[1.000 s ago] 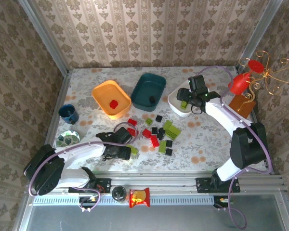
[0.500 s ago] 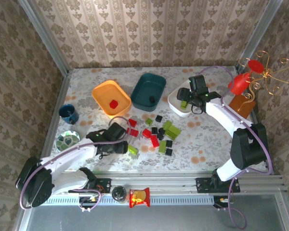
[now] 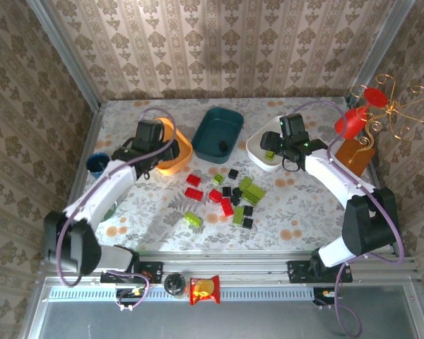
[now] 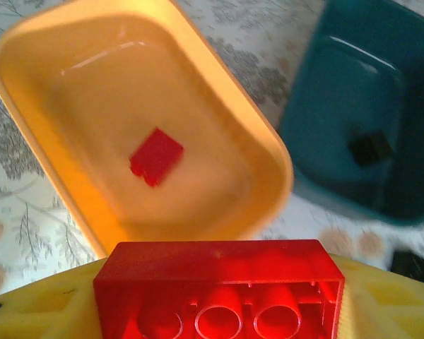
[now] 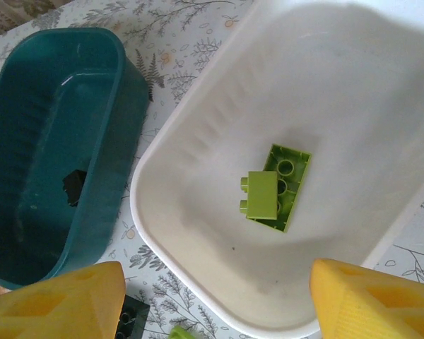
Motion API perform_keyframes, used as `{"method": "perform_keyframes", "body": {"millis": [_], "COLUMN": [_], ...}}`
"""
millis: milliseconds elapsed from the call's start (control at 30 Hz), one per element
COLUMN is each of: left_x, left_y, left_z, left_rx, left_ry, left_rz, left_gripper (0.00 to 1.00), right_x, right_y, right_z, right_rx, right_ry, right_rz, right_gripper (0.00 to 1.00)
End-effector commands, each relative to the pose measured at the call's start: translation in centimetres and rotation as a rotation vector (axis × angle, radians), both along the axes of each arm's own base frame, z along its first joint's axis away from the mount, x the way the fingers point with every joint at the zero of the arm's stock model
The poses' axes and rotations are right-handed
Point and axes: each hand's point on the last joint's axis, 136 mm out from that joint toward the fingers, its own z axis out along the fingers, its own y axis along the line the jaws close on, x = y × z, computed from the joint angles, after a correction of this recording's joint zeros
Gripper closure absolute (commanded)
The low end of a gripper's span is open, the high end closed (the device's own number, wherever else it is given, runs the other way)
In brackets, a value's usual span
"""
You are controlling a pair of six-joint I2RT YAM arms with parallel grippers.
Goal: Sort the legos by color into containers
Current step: Place the lego in the container.
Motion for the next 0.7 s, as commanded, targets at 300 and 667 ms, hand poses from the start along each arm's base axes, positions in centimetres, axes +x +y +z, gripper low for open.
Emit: {"method": "perform_keyframes", "body": {"millis": [300, 667], "left_x": [9.0, 10.3], "left_y": [2.2, 1.8], "left_z": [-5.9, -3.5], "left_rx": [-0.037, -0.072], "left_ry": [0.089, 0.053], "left_rz": [0.097, 0.096], "left_gripper": [0.47, 0.12], "right_x": [-2.7, -6.3], "right_y": [2.5, 4.8], "right_z": [0.8, 1.2], "right_rx": [0.043, 0.035], "right_ry": [-0.012, 0.000], "right_rz": [0.099, 0.224], "right_gripper": [0.29, 0.24]}}
